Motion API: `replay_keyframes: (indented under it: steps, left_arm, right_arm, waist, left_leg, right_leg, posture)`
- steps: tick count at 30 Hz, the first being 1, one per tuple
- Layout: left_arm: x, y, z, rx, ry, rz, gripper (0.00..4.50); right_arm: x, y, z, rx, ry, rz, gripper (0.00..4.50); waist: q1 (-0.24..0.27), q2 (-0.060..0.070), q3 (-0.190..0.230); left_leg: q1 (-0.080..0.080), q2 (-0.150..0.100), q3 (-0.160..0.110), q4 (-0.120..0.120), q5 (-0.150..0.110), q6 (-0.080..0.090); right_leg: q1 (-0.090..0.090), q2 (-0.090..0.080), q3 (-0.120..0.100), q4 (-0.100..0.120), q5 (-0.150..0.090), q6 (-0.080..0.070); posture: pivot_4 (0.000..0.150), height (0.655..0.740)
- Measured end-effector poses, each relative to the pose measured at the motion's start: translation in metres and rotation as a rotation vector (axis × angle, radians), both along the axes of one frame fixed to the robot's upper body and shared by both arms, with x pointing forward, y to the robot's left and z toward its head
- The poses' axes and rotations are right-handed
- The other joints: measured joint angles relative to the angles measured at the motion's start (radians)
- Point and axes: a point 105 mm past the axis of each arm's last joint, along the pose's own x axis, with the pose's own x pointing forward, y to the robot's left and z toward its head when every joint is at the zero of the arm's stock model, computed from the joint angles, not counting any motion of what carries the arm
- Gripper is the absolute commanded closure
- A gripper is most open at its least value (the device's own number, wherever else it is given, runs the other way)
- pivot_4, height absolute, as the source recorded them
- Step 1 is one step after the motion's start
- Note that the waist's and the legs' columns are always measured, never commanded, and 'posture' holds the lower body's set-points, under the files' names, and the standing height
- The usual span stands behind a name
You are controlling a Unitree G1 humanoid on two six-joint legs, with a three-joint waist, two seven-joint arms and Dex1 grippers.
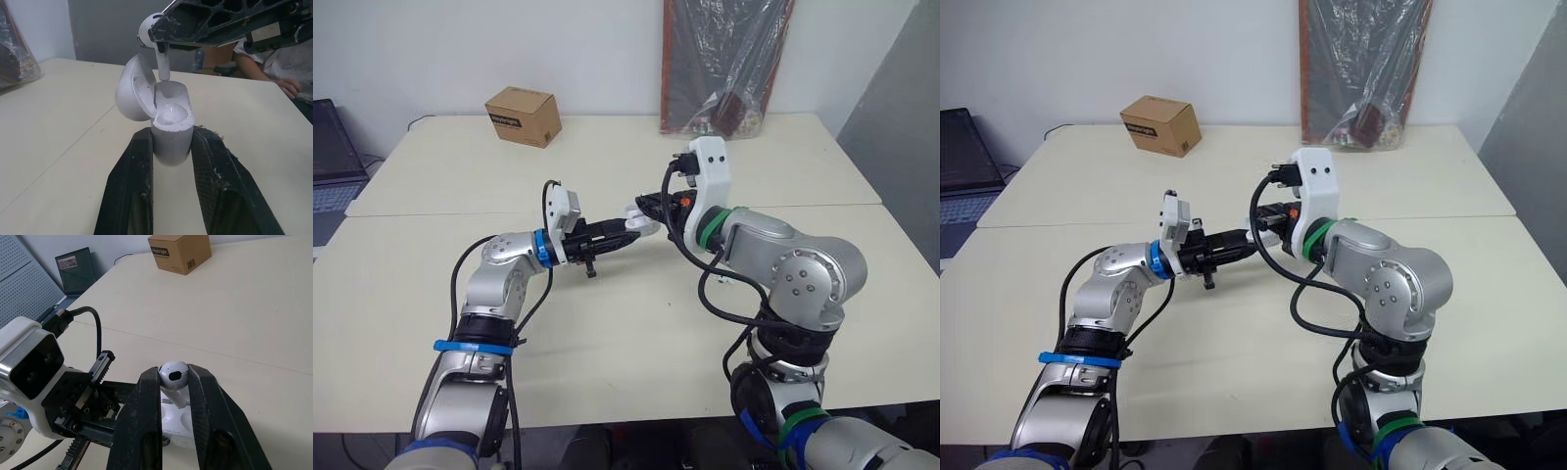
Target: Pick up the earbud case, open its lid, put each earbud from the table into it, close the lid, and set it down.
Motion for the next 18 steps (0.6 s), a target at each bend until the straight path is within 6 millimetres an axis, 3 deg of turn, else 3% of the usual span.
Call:
replay_keyframes:
  steps: [11,18]
  left_arm:
    - [0.008,0.001,0.006,-0.018,0.049,0.016,3.71]
    - [0.009,0.004,0.009,-0.032,0.047,0.023,3.71]
  right_arm:
    - [-0.004,0.022,-0.01,-0.004,-0.055,0.052,4.09]
    - [-0.002,0.025,-0.009,0.019,-0.083,0.05,4.09]
  waist:
    - [-0.002,0.0,0.0]
    - [-0.003,0.0,0.0]
  left_leg:
    - [0.0,0.0,0.0,0.0,0.0,0.0]
    - [0.0,0.0,0.0,0.0,0.0,0.0]
  right_leg:
    - [0.0,0.0,0.0,0.0,0.0,0.0]
    - [0.0,0.0,0.0,0.0,0.0,0.0]
  posture:
    - [0.15,0.74]
    - [0.15,0.74]
